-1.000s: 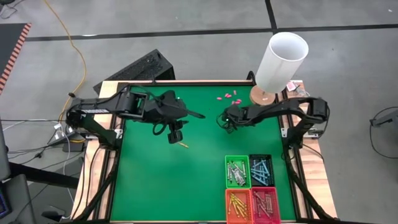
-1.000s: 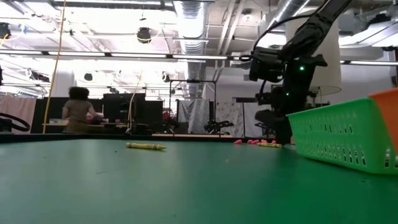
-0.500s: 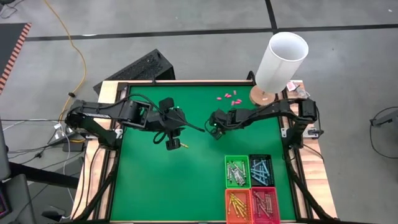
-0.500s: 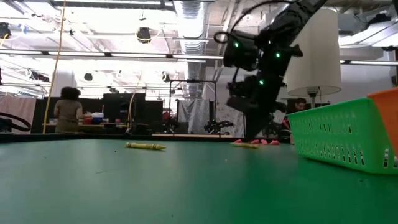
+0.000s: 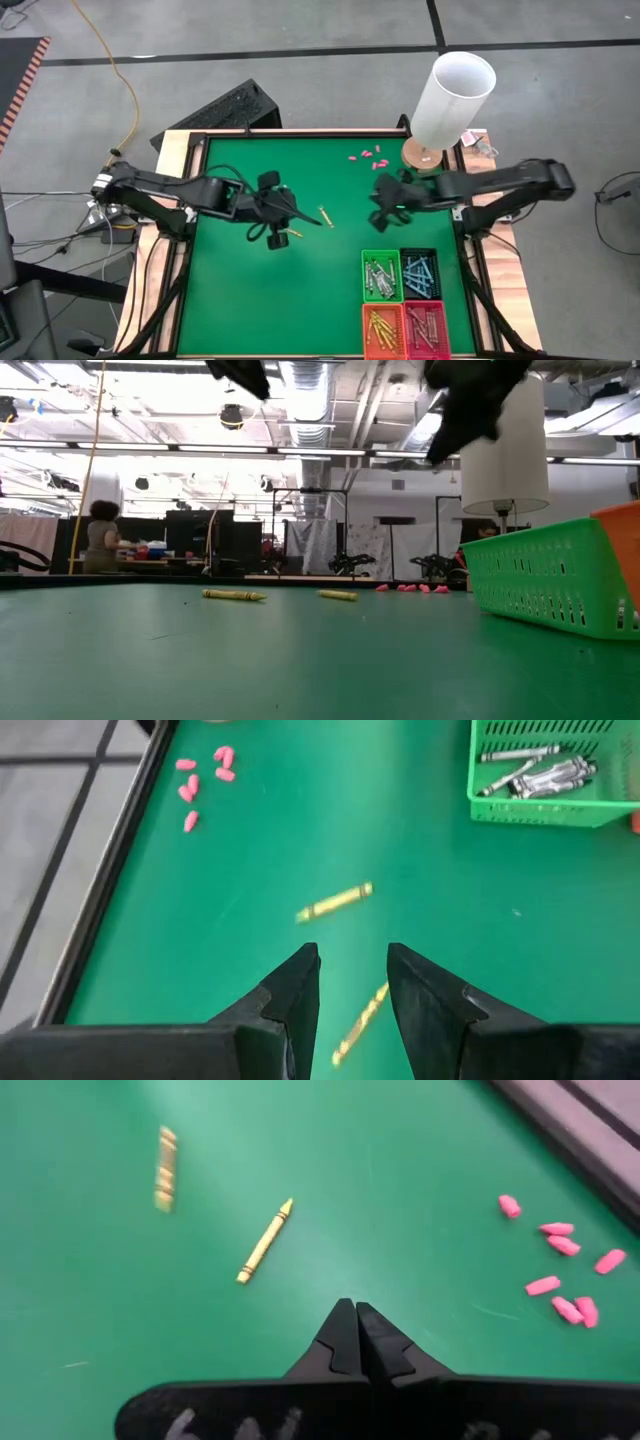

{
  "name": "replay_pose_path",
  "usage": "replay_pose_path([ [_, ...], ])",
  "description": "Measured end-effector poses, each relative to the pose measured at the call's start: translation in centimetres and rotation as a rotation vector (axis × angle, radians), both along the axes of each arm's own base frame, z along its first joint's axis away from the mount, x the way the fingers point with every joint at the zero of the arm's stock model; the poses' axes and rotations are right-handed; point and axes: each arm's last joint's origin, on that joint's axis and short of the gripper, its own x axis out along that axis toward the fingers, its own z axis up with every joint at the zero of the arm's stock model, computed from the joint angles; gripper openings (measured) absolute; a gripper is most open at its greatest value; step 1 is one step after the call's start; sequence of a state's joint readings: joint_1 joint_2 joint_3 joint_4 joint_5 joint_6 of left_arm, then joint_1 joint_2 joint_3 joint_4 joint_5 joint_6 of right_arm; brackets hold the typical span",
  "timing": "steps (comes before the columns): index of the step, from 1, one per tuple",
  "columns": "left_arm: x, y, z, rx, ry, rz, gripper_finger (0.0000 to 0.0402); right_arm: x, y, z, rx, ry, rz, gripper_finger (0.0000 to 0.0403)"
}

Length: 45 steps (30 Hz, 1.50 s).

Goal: Sort crayons
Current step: Put the light green crayon into the orange bin

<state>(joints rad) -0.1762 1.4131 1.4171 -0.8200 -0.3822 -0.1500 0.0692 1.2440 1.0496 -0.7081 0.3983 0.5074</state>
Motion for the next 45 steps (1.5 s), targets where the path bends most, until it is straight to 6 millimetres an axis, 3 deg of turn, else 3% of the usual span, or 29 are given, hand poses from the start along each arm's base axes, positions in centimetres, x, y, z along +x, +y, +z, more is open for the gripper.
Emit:
replay_pose_path([
  [4, 1.2, 0.4, -3.9, 0.018, -0.037, 0.009, 0.0109, -4.7, 1.3, 3.5, 0.015, -0.145, -0.007, 0.0],
  [7, 1.8, 0.7, -6.8, 0.015, -0.023, -0.033, 0.0113, -7.6, 1.8, 5.1, 0.023, -0.236, -0.014, 0.0],
  [13, 2.8, 0.4, -10.8, 0.058, 0.1, -0.22, 0.0148, -10.8, 2.3, 6.3, 0.003, -0.32, -0.013, 0.0],
  [22, 5.1, 1.8, -14.2, 0.127, 0.243, -0.356, 0.021, -11.0, 2.7, 5.7, -0.025, -0.248, 0.019, 0.0],
  [27, 5.5, 3.4, -15.5, 0.172, 0.315, -0.429, 0.0212, -10.8, 2.8, 5.4, -0.036, -0.217, 0.021, 0.0],
  [36, 5.5, 5.9, -15.7, 0.131, 0.313, -0.55, 0.0213, -10.6, 2.8, 5.3, -0.04, -0.209, 0.022, 0.0],
  [45, 6.5, 6.1, -20.2, 0.155, 0.461, -0.631, 0.0213, -10.5, 2.9, 5.2, -0.051, -0.201, 0.017, 0.0],
])
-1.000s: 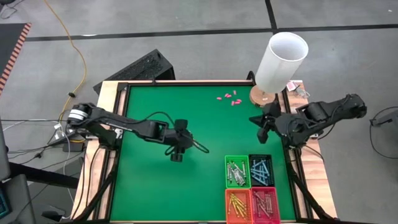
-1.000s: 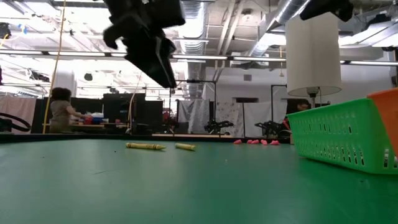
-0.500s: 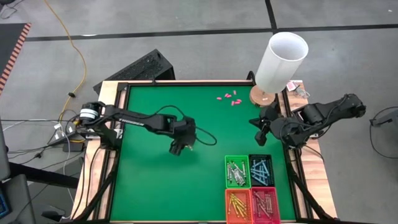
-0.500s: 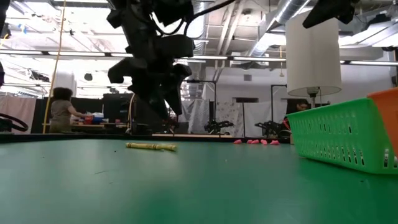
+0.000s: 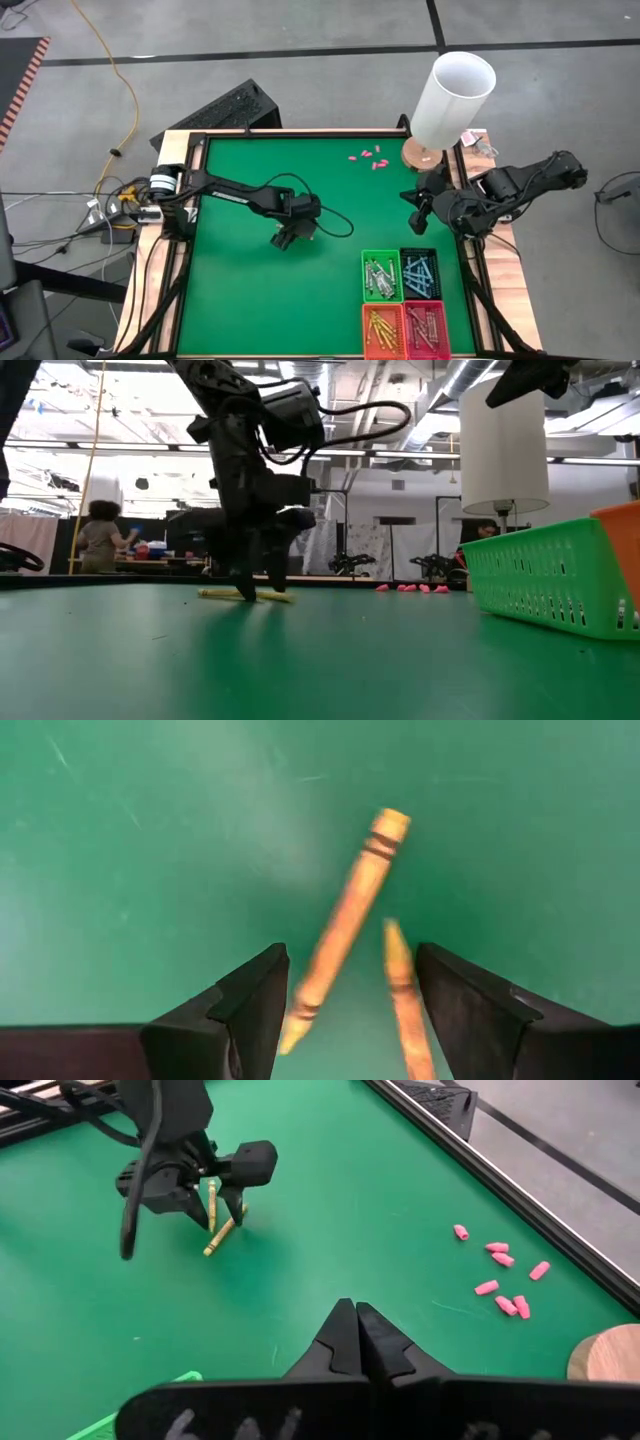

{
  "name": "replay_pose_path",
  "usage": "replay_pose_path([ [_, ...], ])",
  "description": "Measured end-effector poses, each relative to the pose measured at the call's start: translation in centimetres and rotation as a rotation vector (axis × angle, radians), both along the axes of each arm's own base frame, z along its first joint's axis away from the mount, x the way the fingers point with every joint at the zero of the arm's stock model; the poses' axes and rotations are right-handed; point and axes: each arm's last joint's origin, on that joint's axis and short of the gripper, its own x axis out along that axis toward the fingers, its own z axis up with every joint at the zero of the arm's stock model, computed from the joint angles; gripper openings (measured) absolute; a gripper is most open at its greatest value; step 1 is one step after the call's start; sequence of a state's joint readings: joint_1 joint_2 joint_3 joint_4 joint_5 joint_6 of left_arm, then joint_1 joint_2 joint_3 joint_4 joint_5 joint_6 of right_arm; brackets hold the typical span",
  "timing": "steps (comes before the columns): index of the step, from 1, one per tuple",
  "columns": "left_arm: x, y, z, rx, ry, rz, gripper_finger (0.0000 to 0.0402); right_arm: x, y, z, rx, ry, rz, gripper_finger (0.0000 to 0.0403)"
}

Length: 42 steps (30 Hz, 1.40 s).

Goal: Sort crayons
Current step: Put the light green crayon into the orange bin

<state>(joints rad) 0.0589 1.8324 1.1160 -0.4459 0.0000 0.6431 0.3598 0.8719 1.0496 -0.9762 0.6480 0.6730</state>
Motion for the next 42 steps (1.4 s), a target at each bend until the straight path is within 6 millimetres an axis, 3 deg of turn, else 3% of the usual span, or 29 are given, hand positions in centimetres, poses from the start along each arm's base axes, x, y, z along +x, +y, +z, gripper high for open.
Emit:
replay_pose_path([
  [11, 0.6, 0.1, -0.8, 0.028, -0.015, -0.047, 0.0203, 0.0, 0.0, 0.0, -0.008, 0.006, -0.005, 0.0],
  [24, 0.5, 0.0, -0.9, -0.022, -0.011, -0.064, 0.0065, 0.0, 0.0, 0.0, -0.008, 0.005, -0.005, 0.0],
  [31, 0.8, -0.2, -0.9, -0.055, -0.035, 0.017, 0.0025, 0.0, 0.0, 0.0, -0.01, 0.006, -0.004, 0.0],
  [42, 2.2, -1.2, 0.7, -0.155, -0.153, 0.252, 0.0018, -0.1, 0.0, -0.1, -0.011, 0.008, -0.003, 0.0],
])
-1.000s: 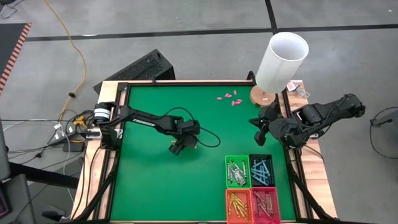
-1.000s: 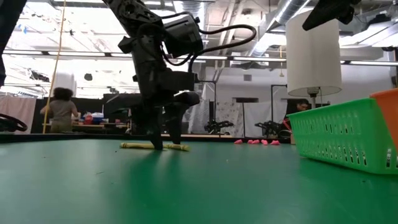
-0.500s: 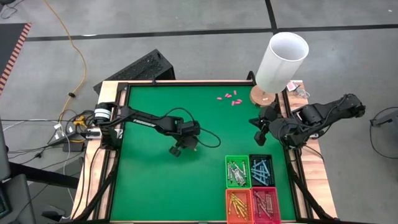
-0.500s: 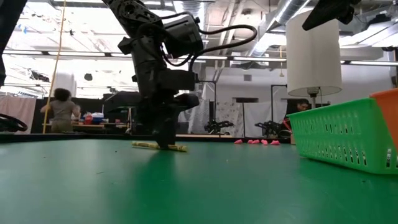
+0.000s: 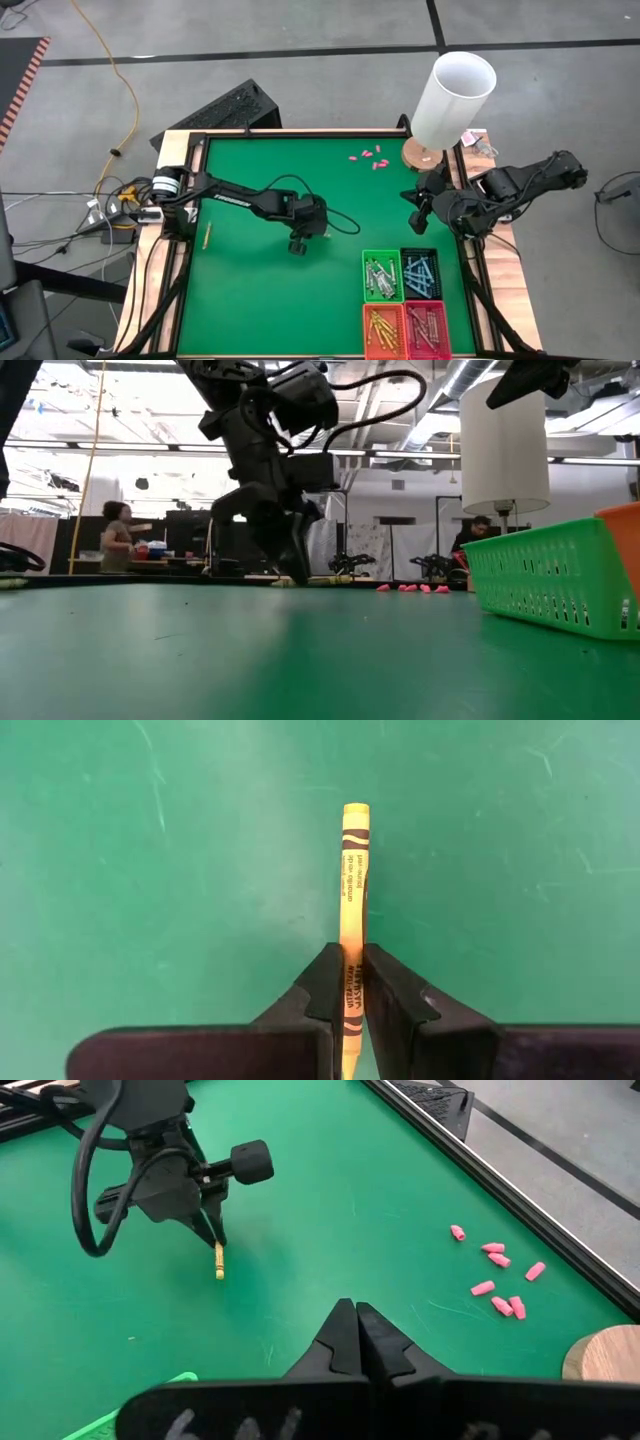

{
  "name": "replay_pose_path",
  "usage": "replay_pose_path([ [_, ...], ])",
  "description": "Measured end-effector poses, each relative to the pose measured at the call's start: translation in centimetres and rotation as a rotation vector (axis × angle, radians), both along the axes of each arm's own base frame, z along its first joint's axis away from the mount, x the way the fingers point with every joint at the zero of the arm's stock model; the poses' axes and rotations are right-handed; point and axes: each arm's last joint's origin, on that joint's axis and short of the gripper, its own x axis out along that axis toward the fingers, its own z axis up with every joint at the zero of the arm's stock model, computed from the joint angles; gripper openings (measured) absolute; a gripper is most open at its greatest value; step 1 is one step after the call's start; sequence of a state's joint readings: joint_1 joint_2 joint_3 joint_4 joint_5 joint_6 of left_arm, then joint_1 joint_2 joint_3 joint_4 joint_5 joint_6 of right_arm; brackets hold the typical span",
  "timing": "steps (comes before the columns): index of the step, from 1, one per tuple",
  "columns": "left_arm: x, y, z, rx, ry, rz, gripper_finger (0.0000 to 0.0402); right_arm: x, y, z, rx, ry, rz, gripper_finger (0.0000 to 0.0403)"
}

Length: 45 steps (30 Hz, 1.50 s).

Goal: Sort crayons
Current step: Put the light green crayon into the orange bin

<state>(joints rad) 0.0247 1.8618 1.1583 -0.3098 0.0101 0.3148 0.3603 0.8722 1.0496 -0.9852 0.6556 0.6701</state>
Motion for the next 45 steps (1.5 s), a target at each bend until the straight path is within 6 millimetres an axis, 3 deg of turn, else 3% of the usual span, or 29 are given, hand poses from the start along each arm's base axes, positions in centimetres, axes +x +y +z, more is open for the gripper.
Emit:
replay_pose_path([
  [8, 1.4, -2.0, 1.6, -0.078, -0.134, 0.051, 0.0018, -0.1, 0.2, 0.0, 0.001, -0.001, 0.013, 0.0],
  [15, 3.1, -7.7, 4.6, -0.056, -0.384, -0.15, 0.0018, -0.3, 0.7, 0.0, 0.002, -0.004, 0.052, 0.0],
  [21, 2.8, -12.4, 5.6, 0.059, -0.532, -0.257, 0.0018, -0.4, 0.9, 0.1, -0.016, -0.013, 0.049, 0.0],
  [25, 2.5, -14.3, 6.2, 0.083, -0.608, -0.278, 0.0018, -0.5, 0.7, 0.2, -0.015, -0.022, 0.041, 0.0],
  [40, 2.8, -15.5, 8.2, -0.026, -0.819, -0.257, 0.0008, -1.0, 0.3, 0.5, -0.059, -0.062, -0.019, 0.0],
  [45, 5.1, -17.0, 7.5, -0.04, -0.792, -0.303, 0.0, -1.2, 0.1, 0.7, -0.056, -0.076, -0.023, 0.0],
])
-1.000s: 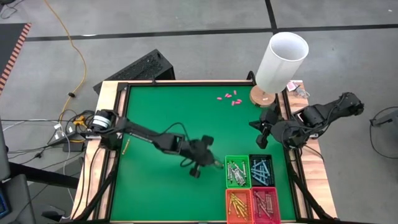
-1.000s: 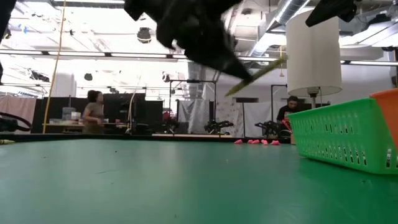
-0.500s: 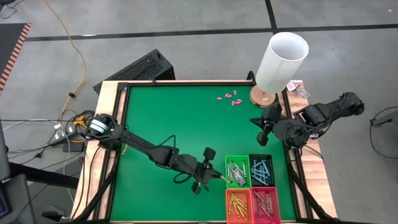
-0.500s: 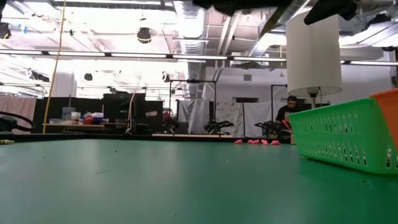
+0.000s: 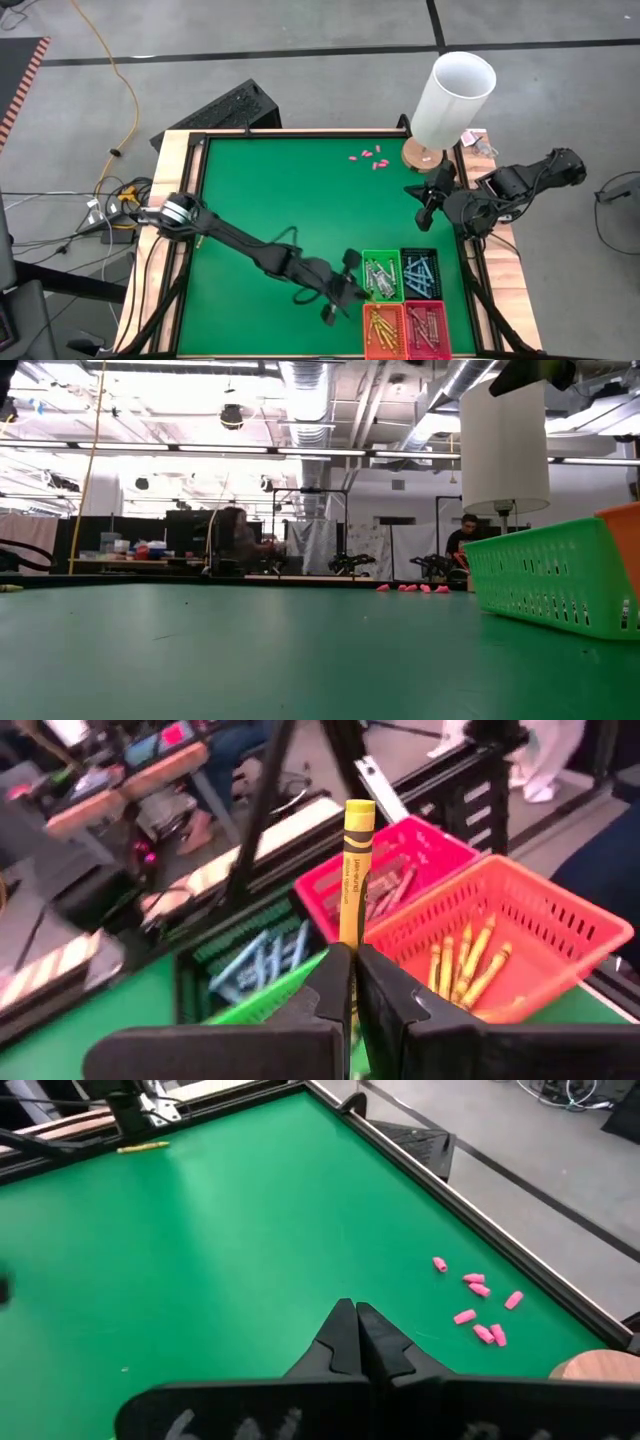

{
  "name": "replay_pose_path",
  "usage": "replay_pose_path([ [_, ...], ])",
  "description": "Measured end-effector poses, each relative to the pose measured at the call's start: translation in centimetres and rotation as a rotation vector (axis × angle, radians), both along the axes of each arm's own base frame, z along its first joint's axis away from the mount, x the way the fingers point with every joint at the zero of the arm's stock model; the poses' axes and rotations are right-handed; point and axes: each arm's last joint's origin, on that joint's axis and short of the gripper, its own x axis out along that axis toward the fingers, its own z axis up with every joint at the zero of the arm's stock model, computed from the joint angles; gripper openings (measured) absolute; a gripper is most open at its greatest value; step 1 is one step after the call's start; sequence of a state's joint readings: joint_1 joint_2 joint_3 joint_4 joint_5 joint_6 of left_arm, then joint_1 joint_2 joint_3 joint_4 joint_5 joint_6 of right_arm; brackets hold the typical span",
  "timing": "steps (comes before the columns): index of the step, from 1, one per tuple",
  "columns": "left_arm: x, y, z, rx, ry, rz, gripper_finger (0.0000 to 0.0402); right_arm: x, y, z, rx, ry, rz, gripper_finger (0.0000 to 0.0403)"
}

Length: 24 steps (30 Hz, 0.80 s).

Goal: Sort crayons
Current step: Put the light green crayon into the orange bin

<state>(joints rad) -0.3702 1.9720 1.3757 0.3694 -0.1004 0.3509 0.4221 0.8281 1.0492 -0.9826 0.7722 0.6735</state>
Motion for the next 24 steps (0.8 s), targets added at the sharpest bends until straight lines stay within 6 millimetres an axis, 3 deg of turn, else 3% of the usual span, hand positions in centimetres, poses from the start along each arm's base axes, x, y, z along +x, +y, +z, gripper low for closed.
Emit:
replay_pose_path([
  [6, 3.6, -2.0, -0.6, 0.11, 0.132, -0.031, 0.0001, -0.5, -0.2, 0.2, 0.011, -0.015, -0.003, 0.0],
  [12, 6.6, -3.6, -1.1, 0.093, 0.204, -0.164, 0.0001, -1.1, -0.5, 0.4, 0.017, -0.034, -0.004, 0.0],
  [18, 7.3, -3.3, -1.2, 0.061, 0.269, -0.219, 0.0, -1.4, -0.7, 0.4, 0.014, -0.029, -0.005, 0.0],
  [24, 7.2, -2.9, -0.8, 0.129, 0.308, -0.112, 0.0011, -1.6, -0.8, 0.2, 0.005, -0.003, -0.003, 0.0],
])
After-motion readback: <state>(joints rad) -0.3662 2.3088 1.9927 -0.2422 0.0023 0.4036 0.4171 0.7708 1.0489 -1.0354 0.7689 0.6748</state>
